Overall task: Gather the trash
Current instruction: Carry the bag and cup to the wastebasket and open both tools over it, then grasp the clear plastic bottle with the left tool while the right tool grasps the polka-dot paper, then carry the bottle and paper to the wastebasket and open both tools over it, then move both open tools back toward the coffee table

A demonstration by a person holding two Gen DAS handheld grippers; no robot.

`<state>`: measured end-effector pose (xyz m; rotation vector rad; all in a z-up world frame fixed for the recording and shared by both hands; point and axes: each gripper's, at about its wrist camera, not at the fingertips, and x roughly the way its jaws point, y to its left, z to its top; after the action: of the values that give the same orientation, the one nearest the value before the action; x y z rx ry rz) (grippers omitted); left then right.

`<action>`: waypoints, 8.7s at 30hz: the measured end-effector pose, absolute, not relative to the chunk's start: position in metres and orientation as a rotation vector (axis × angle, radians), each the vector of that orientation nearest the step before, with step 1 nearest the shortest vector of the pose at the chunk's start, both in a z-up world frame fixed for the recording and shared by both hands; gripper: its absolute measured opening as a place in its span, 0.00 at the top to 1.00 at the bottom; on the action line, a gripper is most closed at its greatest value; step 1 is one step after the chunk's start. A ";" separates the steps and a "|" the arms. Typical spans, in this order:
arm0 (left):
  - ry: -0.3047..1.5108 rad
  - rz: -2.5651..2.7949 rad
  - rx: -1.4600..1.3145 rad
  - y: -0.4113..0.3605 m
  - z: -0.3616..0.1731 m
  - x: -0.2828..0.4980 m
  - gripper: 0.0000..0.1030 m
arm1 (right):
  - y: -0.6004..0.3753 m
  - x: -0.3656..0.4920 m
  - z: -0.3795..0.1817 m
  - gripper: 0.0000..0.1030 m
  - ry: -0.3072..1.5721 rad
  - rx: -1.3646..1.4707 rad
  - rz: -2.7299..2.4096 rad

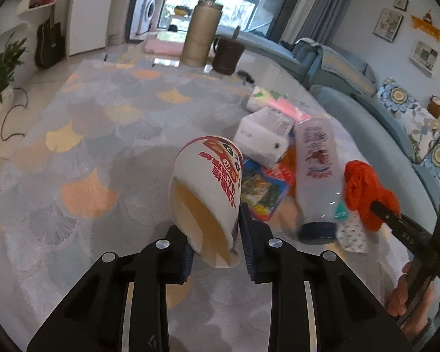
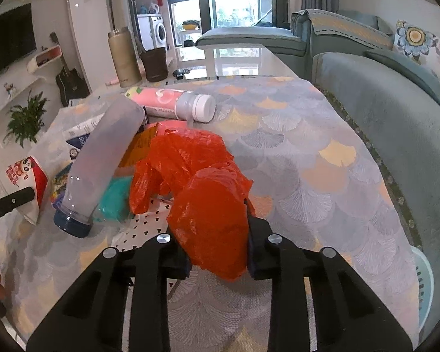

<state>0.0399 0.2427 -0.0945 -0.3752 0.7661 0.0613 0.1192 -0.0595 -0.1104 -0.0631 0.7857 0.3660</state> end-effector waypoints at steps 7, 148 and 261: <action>0.704 -0.028 -0.358 0.222 -0.069 0.038 0.75 | -0.070 0.117 -0.106 0.79 0.761 -0.005 0.379; 0.726 -0.174 -0.368 0.171 -0.092 0.102 0.47 | -0.034 0.081 -0.105 0.28 0.832 -0.087 0.450; 0.546 -0.605 -0.116 -0.057 0.018 0.065 0.39 | -0.316 0.015 -0.040 0.53 0.685 0.257 -0.050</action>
<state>0.0651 -0.0573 0.0178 -0.1159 0.5456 -0.6052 0.0155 -0.3165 -0.0397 0.2574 0.6854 -0.0496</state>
